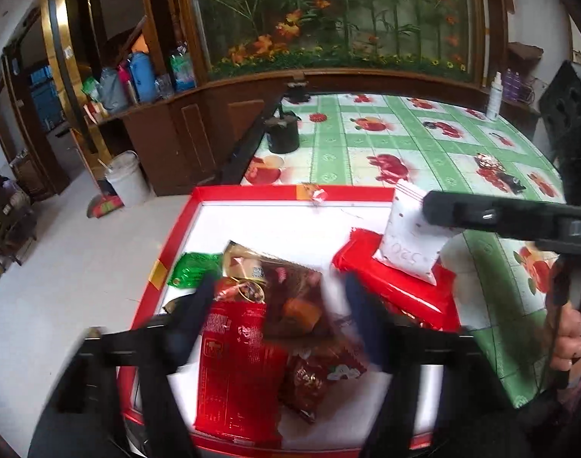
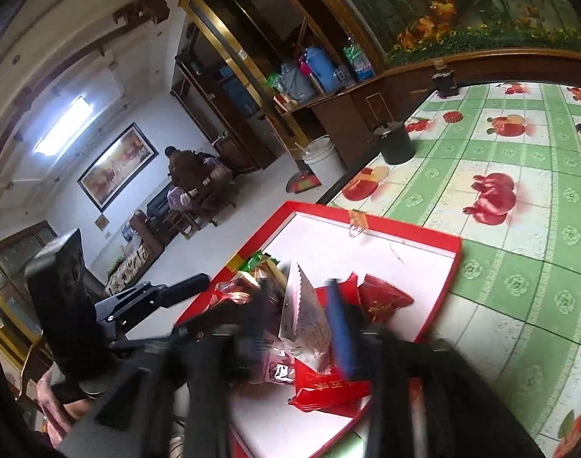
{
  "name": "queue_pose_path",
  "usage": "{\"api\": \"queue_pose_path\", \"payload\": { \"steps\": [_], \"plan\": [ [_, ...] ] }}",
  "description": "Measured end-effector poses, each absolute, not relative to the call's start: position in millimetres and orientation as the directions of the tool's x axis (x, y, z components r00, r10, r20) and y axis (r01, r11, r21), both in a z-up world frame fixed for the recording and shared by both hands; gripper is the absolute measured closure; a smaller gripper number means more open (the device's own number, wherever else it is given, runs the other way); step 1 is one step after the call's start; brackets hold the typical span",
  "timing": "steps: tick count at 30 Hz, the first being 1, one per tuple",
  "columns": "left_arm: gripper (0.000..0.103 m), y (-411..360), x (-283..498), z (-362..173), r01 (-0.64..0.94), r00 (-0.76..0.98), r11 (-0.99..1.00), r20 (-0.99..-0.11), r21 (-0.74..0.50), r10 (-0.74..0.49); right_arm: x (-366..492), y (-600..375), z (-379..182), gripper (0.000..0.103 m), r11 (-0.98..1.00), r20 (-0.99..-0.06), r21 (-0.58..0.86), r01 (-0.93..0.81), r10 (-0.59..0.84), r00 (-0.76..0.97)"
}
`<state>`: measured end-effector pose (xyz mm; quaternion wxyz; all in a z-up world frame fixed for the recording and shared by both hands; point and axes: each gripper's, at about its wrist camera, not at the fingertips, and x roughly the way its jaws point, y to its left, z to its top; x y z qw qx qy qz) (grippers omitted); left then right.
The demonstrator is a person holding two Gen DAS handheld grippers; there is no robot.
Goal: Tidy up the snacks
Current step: 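Carry both packets over the white box and open both grippers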
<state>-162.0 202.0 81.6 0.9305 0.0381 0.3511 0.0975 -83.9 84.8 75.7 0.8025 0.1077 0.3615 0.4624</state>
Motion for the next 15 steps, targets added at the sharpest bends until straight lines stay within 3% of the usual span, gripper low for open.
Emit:
{"api": "queue_pose_path", "payload": {
  "steps": [1,15],
  "plan": [
    [0.021,199,-162,83,-0.161,0.744,0.975,-0.629,0.155,0.223,-84,79,78,0.049,0.558,-0.473,0.498,-0.664,0.817,0.331],
    [0.021,127,-140,98,-0.091,0.756,0.941,-0.593,0.325,0.278,-39,-48,87,0.047,0.702,-0.433,0.506,-0.502,0.709,0.556]
  ]
}}
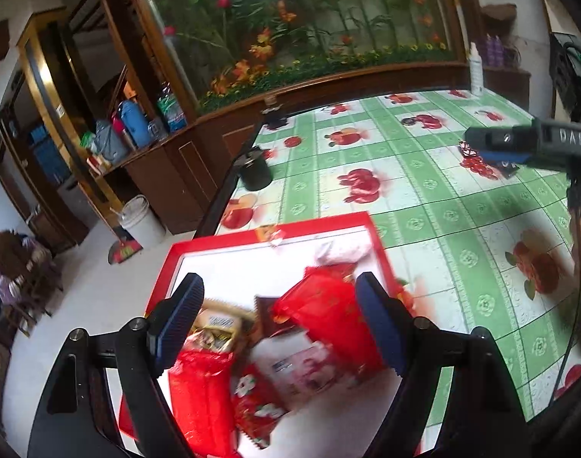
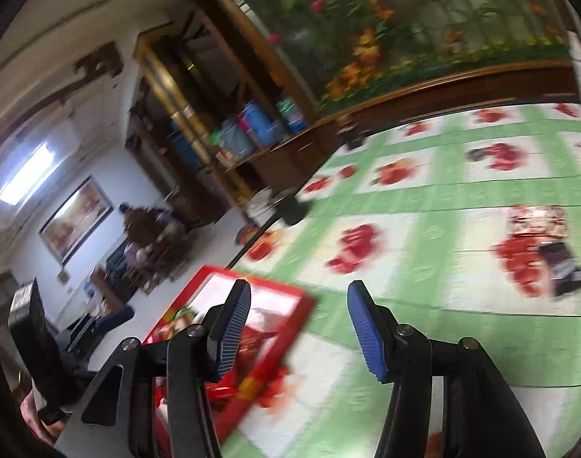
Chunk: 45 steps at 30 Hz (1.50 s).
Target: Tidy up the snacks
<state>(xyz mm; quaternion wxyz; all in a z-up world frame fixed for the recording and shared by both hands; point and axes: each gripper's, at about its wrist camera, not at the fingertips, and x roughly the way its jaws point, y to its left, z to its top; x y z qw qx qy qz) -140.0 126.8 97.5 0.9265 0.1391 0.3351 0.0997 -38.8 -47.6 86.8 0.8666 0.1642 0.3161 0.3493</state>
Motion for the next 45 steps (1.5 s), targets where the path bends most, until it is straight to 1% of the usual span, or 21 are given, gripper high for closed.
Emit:
{"api": "queue_pose_path", "payload": {
  "steps": [7,14,16,22,45],
  "plan": [
    [0.021,99,-125,101,-0.059,0.760,0.933,-0.590,0.356,0.273,-21,-118,80,0.046,0.744,-0.427,0.546,-0.384,0.642,0.637],
    [0.021,78,-114,101,-0.039,0.757,0.924,-0.592,0.381,0.277,-15,-149,81,0.046,0.761,-0.425,0.555,-0.335,0.606,0.672],
    [0.021,75,-111,99,-0.033,0.755,0.922,-0.594,0.387,0.277,-15,-153,82,0.044,0.764,-0.425,0.554,-0.330,0.601,0.677],
    [0.021,69,-106,97,-0.022,0.751,0.919,-0.600,0.394,0.275,-15,-154,83,0.042,0.774,-0.431,0.539,-0.333,0.593,0.681],
    [0.021,66,-102,95,-0.017,0.747,0.917,-0.604,0.399,0.277,-15,-153,83,0.042,0.776,-0.436,0.536,-0.333,0.592,0.678]
  ]
}}
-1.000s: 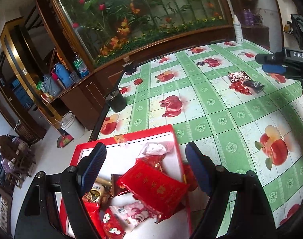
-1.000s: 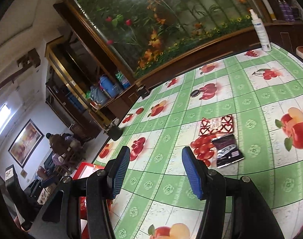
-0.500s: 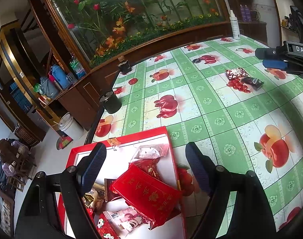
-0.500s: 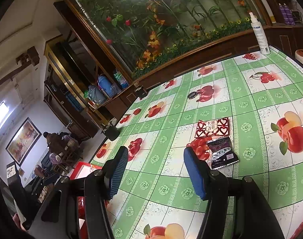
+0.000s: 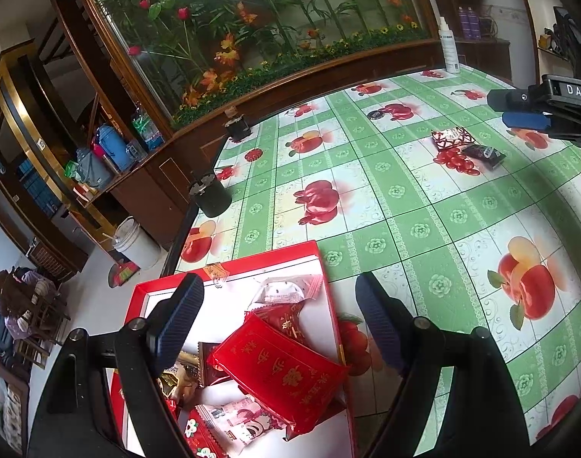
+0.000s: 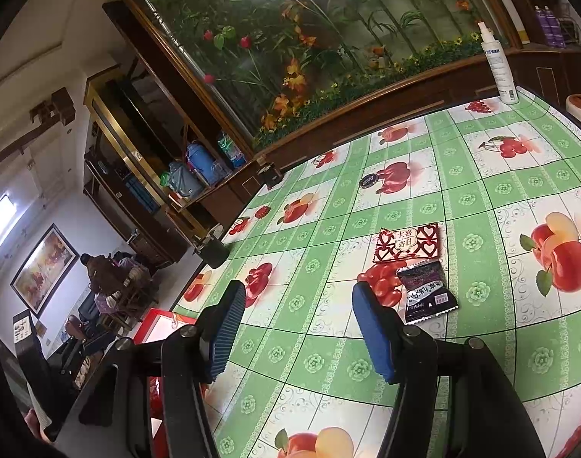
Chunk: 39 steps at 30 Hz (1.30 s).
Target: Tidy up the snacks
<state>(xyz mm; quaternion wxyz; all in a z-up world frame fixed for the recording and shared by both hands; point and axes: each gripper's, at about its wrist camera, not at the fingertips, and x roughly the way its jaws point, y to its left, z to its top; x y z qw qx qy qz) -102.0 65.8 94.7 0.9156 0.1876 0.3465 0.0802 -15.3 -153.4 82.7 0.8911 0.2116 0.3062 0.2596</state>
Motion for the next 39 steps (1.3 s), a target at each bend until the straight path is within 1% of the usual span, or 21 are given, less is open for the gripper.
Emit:
{"api": "queue_pose_path", "payload": {
  "steps": [22,26,29,31,34,36,38,39],
  "plan": [
    [0.021,68,-102,93,-0.014,0.748,0.917,-0.604,0.399,0.274,-15,-153,83,0.042,0.775,-0.438,0.536,-0.334,0.594,0.676],
    [0.021,67,-100,90,0.008,0.744,0.917,-0.615,0.399,0.261,-16,-154,83,0.041,0.782,-0.444,0.526,-0.333,0.587,0.677],
    [0.021,63,-93,89,0.060,0.743,0.918,-0.631,0.393,0.222,-16,-162,82,0.039,0.820,-0.471,0.469,-0.329,0.547,0.692],
    [0.021,57,-80,89,0.108,0.745,0.915,-0.641,0.390,0.185,-14,-173,79,0.033,0.850,-0.497,0.423,-0.313,0.507,0.705],
    [0.021,47,-57,92,0.193,0.731,0.928,-0.677,0.319,0.081,-7,-190,67,0.032,0.888,-0.558,0.365,-0.281,0.450,0.697],
    [0.021,39,-37,93,0.218,0.719,0.937,-0.694,0.272,0.033,0,-193,62,0.032,0.892,-0.589,0.355,-0.280,0.446,0.674],
    [0.021,33,-17,93,0.228,0.711,0.946,-0.703,0.231,0.000,10,-186,56,0.031,0.900,-0.631,0.322,-0.293,0.435,0.642],
    [0.021,30,-6,92,0.222,0.710,0.948,-0.704,0.229,0.004,15,-180,54,0.030,0.911,-0.653,0.283,-0.299,0.412,0.635]
  ]
}}
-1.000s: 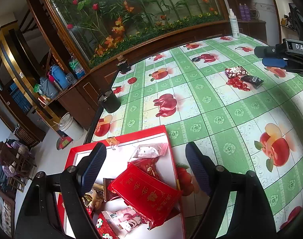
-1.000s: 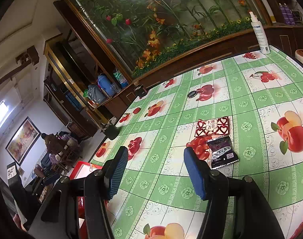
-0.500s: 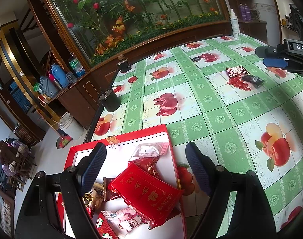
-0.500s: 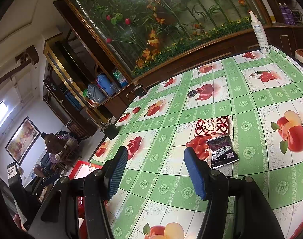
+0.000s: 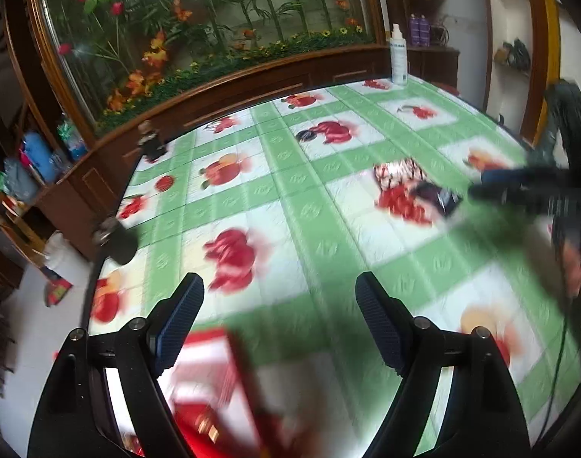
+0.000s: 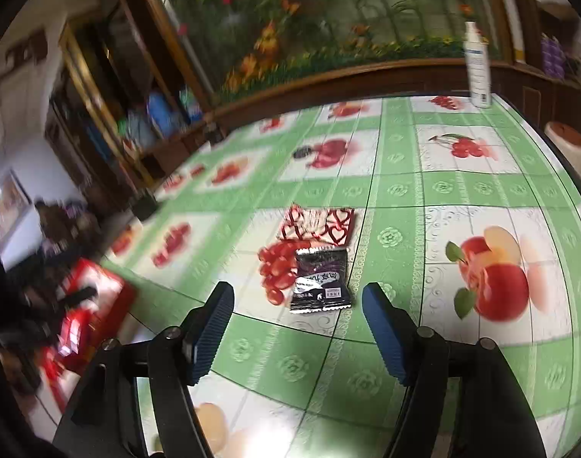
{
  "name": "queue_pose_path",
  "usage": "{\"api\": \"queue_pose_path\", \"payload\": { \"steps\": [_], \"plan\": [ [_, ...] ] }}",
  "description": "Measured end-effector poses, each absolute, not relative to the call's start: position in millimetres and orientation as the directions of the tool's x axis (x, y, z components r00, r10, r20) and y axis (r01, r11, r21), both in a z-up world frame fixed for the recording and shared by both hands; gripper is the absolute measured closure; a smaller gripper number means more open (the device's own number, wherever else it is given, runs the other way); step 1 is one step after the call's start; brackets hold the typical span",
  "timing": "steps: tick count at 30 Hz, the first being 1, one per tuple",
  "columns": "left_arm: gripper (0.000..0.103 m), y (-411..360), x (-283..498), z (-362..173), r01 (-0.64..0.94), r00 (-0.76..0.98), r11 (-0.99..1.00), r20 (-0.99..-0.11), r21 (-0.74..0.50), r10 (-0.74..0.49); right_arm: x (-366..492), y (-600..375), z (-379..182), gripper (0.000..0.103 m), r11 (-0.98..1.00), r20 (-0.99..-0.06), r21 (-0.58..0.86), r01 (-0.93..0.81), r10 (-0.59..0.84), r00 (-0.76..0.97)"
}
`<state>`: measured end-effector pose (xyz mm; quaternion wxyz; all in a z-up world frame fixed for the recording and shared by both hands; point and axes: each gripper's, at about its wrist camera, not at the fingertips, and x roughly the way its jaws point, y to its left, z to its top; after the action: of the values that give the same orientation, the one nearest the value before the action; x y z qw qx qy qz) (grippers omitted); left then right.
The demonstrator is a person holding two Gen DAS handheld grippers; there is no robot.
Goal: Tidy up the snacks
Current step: 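Grasp the black packet with the right gripper while the left grasps the red-white wrapped candy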
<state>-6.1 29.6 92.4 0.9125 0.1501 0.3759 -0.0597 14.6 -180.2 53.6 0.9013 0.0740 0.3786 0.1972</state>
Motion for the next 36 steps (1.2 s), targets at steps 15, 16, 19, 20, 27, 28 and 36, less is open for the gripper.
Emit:
{"api": "queue_pose_path", "payload": {
  "steps": [15,16,19,20,27,28,36],
  "plan": [
    [0.021,-63,78,73,0.486,0.767,0.709,-0.638,0.512,-0.065,53,-154,20,0.059,0.971,-0.810,-0.002,-0.239,0.139,0.570],
    [0.021,-74,83,72,0.511,0.763,0.686,-0.641,0.518,-0.084,54,-167,20,0.059,0.978,-0.812,0.009,-0.210,0.130,0.569],
    [0.021,-99,97,65,0.585,0.727,0.635,-0.673,0.505,-0.134,59,-207,24,0.059,0.988,-0.820,0.117,-0.102,0.154,0.551],
    [0.021,-109,101,60,0.611,0.715,0.607,-0.684,0.508,-0.146,61,-217,25,0.059,0.985,-0.820,0.156,-0.071,0.169,0.547],
    [0.021,-134,120,42,0.790,0.554,0.445,-0.801,0.422,-0.225,63,-250,27,0.058,0.945,-0.806,0.327,0.018,0.269,0.528],
    [0.021,-135,120,39,0.814,0.526,0.419,-0.817,0.403,-0.236,64,-251,28,0.058,0.941,-0.804,0.337,0.024,0.274,0.527],
    [0.018,-131,135,31,0.837,0.445,0.475,-0.843,0.272,-0.302,67,-248,27,0.058,0.935,-0.802,0.352,0.037,0.282,0.526]
  ]
}}
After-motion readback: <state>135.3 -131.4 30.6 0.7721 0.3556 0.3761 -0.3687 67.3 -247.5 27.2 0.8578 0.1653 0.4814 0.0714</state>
